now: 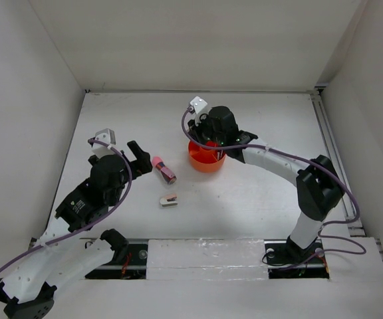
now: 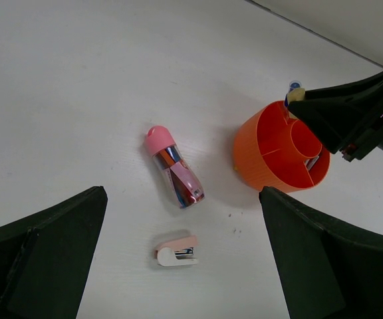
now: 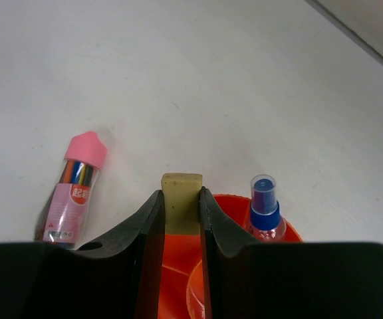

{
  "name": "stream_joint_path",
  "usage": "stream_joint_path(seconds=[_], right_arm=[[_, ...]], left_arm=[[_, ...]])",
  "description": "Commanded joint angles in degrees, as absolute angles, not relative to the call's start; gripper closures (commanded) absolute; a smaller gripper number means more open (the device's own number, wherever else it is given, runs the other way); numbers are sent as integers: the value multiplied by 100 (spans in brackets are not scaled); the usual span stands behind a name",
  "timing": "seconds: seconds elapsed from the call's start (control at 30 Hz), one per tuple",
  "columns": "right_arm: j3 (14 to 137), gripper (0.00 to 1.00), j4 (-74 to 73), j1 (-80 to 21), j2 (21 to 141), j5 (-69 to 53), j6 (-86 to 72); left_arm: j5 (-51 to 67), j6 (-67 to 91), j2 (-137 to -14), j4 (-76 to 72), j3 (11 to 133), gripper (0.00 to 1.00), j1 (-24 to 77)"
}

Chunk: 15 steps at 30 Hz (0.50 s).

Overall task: Sort the stationery into containers
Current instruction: Place the stationery in the storage box.

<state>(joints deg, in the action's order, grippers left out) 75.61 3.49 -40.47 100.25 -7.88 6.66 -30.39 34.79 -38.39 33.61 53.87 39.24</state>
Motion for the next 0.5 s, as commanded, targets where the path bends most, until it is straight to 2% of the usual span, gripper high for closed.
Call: stream_joint_path(seconds=[0.0,0.47], right_arm=[[7814,100,835,-4008,9976,-317,563],[7761,100,607,-4122,10187,746,45]], left_arm=[[-3006,3393,-3806,3155,5344,1,3902],[-2953,3340,-3806,3103,5344,1,3902]])
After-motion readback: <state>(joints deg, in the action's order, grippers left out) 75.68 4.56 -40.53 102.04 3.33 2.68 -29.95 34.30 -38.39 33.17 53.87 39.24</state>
